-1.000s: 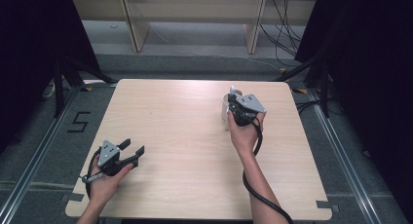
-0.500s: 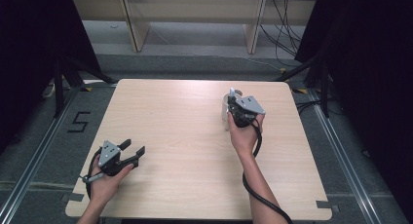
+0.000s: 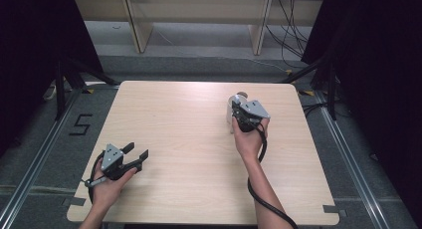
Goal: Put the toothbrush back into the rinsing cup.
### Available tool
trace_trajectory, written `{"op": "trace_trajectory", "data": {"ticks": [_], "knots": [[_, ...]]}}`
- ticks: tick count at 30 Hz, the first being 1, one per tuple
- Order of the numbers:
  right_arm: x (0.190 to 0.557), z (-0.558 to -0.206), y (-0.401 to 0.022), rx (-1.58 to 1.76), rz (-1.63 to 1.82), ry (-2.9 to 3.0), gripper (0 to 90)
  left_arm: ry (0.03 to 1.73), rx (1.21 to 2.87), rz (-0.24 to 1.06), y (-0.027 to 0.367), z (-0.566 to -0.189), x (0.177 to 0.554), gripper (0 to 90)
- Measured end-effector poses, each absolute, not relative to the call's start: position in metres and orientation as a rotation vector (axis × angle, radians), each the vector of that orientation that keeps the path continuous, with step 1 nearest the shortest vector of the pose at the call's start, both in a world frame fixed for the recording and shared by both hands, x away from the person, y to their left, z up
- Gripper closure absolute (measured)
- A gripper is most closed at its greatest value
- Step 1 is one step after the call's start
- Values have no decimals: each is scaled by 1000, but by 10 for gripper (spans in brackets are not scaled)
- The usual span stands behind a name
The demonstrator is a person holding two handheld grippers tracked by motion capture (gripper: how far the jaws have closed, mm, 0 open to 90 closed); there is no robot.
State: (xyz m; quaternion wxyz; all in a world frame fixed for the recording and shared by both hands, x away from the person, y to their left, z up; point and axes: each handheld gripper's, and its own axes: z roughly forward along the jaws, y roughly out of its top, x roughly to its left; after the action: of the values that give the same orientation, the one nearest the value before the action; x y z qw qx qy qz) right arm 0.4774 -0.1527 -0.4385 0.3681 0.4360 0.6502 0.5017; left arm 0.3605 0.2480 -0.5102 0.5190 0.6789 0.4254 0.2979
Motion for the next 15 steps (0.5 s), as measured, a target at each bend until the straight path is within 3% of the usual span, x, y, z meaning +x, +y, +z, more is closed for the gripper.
{"op": "trace_trajectory", "data": {"ticks": [8, 15], "knots": [[477, -442, -153, 1121, 1287, 1671, 823, 1020, 1631, 714, 248, -510, 360, 355], [476, -446, -154, 1151, 1289, 1663, 713, 1021, 1634, 712, 248, -511, 361, 355]]}}
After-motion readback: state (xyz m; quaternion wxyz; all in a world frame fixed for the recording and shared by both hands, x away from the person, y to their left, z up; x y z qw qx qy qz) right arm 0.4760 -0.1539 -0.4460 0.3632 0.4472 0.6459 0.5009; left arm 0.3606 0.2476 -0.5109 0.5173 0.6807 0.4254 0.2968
